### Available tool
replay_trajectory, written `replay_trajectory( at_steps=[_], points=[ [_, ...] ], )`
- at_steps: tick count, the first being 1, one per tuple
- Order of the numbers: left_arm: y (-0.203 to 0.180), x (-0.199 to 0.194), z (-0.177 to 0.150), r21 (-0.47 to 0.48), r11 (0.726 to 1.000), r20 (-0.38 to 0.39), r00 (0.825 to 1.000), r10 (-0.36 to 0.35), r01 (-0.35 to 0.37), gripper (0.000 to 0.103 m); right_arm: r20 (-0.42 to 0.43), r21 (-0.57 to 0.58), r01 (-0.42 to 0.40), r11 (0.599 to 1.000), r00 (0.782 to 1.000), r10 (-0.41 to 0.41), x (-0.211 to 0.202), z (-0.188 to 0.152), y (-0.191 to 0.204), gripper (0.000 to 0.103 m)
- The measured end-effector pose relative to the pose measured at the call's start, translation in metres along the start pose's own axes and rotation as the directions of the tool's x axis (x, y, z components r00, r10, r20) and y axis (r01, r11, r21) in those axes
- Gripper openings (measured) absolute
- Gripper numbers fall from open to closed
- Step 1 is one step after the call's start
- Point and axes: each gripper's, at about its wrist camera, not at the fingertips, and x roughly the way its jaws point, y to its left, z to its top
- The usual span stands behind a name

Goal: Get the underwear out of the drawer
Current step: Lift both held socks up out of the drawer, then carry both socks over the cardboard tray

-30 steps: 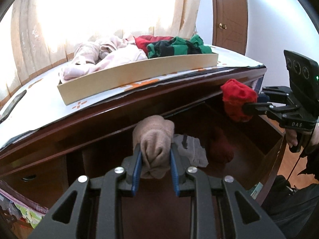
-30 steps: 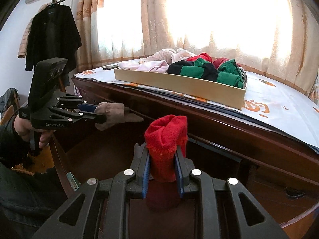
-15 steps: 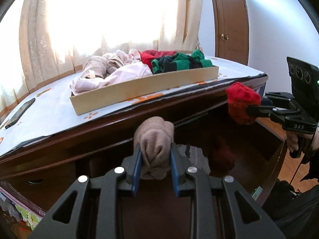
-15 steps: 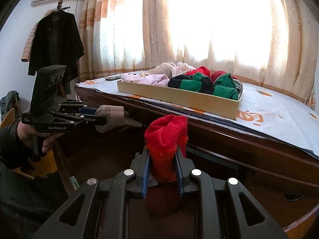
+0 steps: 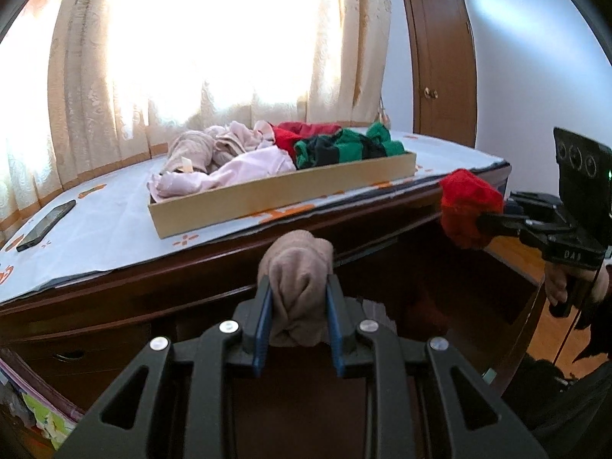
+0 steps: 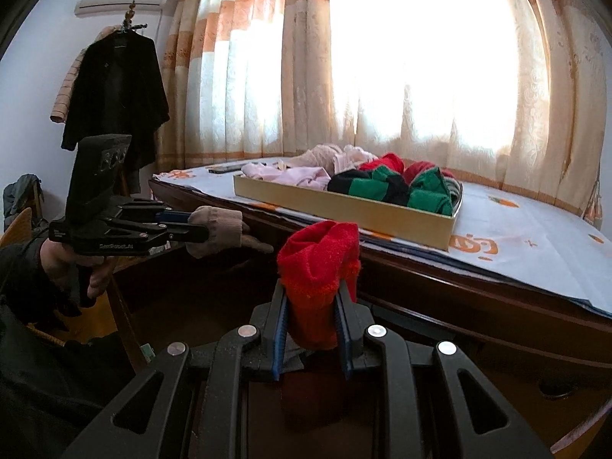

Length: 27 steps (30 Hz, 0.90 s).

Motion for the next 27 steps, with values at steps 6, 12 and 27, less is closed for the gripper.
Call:
replay_trajectory(
  at_steps=[6,12,27],
  points=[
    [-0.004,-0.002,0.002,-0.014,1.0,0.024,1.0,0.014,-0.013,0.024,0.022,-0.002,0.006,1.0,1.0,-0.006,-0.003,0.001,0.002,0.024],
    [-0.007,-0.011,0.009,-0.061,0.997,0.06,0.997,0.04,-0.036,0.024,0.068,-0.028,0.025,0.999,0.997,-0.024,-0.011,0.0,0.008,0.024],
    [-0.008,-0.034,0.031,-0.105,0.988,0.117,0.985,0.129,-0.117,0.024,0.139,-0.007,0.068,0.998,0.988,-0.066,-0.026,0.011,0.016,0.024]
  ],
)
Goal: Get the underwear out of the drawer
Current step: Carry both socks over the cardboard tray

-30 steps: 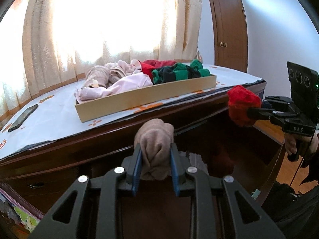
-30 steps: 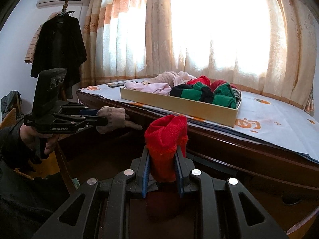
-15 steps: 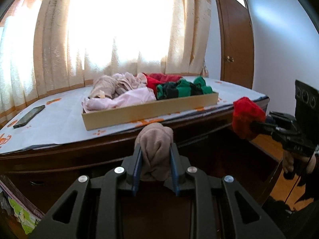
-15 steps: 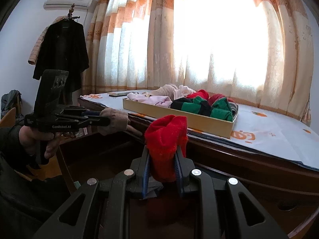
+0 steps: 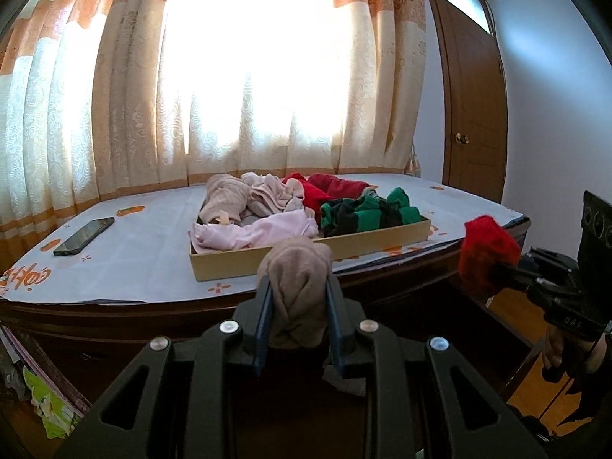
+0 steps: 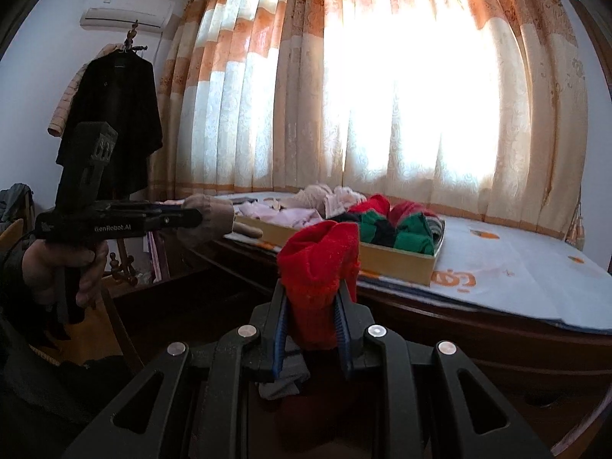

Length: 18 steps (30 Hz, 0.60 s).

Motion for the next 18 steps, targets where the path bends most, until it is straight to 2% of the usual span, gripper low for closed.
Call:
replay_trajectory(
  at_steps=[12,18],
  points=[
    [0.003,-0.006,0.006,-0.029,0.999,0.019,0.999,0.033,-0.032,0.024,0.069,-0.008,-0.006,1.0,0.998,0.007,-0.01,0.026,0.01,0.024],
    [0.002,0.0,0.015,-0.016,0.999,0.01,0.999,0.037,-0.037,0.024,0.065,0.022,-0.016,1.0,0.998,0.015,-0.007,0.03,0.007,0.024]
  ],
)
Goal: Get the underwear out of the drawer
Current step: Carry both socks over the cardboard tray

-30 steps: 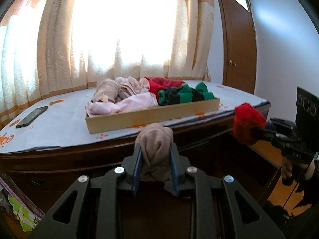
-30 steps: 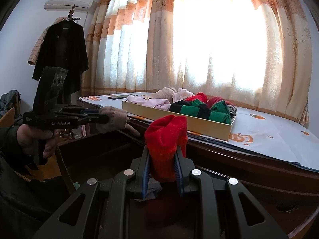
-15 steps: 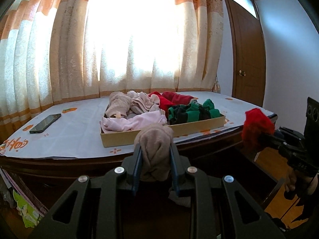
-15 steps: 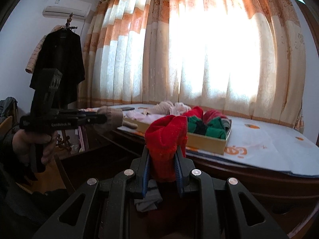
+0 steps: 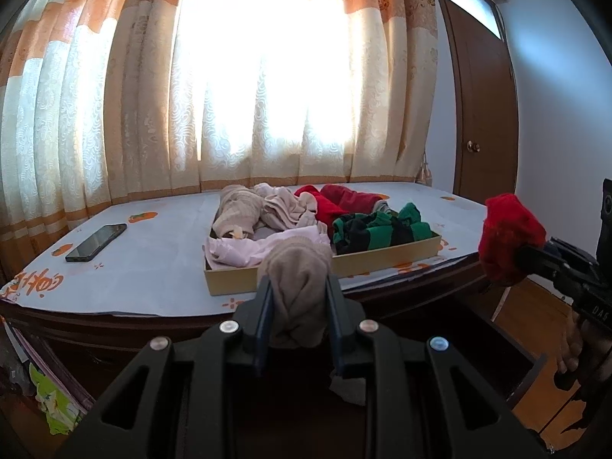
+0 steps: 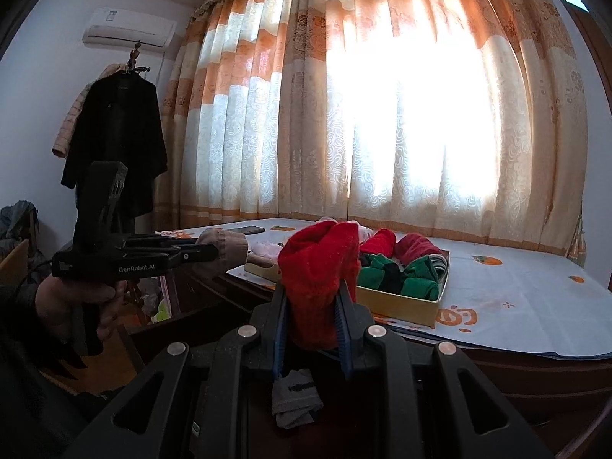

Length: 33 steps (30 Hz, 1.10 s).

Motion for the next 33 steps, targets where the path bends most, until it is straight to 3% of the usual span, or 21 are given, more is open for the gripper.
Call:
replay_trajectory(
  at_steps=[33],
  points=[
    [-0.013,0.066,0.083,0.057,0.997,-0.03,0.998,-0.052,0.054,0.024,-0.132,0.1,0.015,0.995,0.991,-0.001,0.057,0.06,-0.06,0.024]
  ],
)
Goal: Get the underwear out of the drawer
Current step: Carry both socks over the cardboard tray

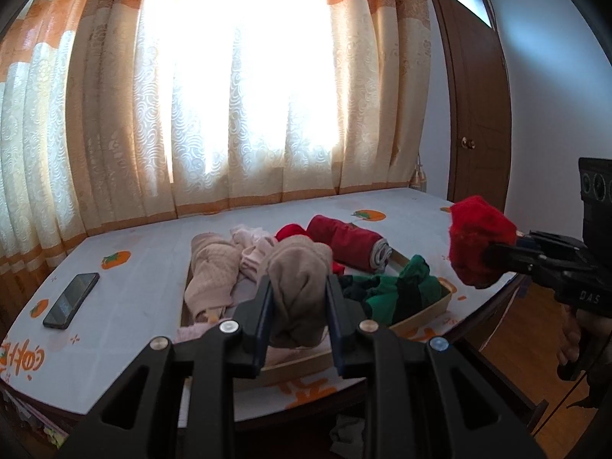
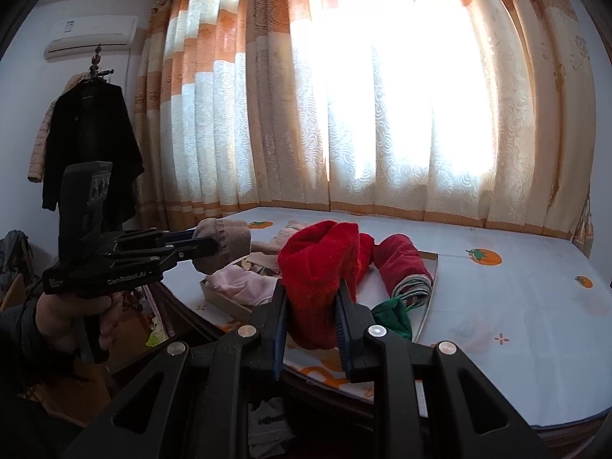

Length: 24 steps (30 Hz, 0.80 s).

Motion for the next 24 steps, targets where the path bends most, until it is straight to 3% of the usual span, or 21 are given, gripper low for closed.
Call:
replay_trajectory(
  at_steps=[24],
  points=[
    [-0.024,0.061,0.032,0.045,0.999,-0.054,0.998,-0.014,0.017,0.024,-0.091,0.056,0.032,0.998,0.995,-0.027,0.053,0.027,-0.036,0.025]
  ],
)
